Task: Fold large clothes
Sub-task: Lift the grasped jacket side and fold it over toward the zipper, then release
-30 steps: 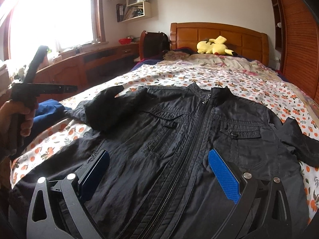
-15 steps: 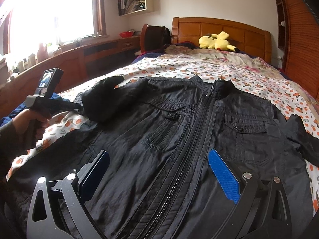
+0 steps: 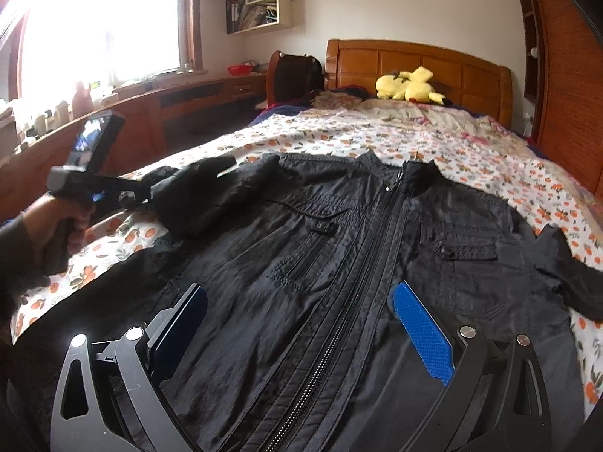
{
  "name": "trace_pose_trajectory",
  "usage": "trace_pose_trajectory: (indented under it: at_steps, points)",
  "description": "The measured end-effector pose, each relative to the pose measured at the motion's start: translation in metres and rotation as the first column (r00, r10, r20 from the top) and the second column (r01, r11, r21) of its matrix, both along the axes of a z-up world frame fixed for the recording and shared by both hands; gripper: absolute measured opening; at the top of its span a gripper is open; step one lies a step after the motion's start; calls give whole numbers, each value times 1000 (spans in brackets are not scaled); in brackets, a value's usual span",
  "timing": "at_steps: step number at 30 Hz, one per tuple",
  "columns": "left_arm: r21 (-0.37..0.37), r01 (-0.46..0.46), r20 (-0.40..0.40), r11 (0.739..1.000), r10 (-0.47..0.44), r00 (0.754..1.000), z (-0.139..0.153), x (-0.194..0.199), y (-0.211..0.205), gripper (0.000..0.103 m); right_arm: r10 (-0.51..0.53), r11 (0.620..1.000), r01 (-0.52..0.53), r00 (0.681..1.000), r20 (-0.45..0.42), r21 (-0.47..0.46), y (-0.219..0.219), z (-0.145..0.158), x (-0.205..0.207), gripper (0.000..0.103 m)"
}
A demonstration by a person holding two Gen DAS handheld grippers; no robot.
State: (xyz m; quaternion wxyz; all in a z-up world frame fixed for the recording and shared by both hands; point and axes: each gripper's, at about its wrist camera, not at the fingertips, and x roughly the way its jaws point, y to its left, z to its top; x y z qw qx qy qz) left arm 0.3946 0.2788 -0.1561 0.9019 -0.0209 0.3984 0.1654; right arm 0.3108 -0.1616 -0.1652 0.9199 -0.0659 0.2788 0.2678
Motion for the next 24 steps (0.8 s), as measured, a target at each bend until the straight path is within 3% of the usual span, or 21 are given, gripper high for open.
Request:
trace_pose_trajectory:
  at_steps: [8,13,18,24]
  points:
    - [22,147,121,989,-149,981,74,-27,-76,11,-23,999,21,999,46,30,-17,23,-7,96]
    - [44,245,152,968,-249,956,96,-44,-130,11,-55,997,52,996,65,50,-35,34,-6,96]
    - [25,312,163,950,-312,936,94,-66,-170,11,-87,994,82,994,73,69,-50,41,-3,96]
    - [10,367,155,930,-364,918,64,-94,-197,17,-104,993,99,992,71,71,-58,41,0,96]
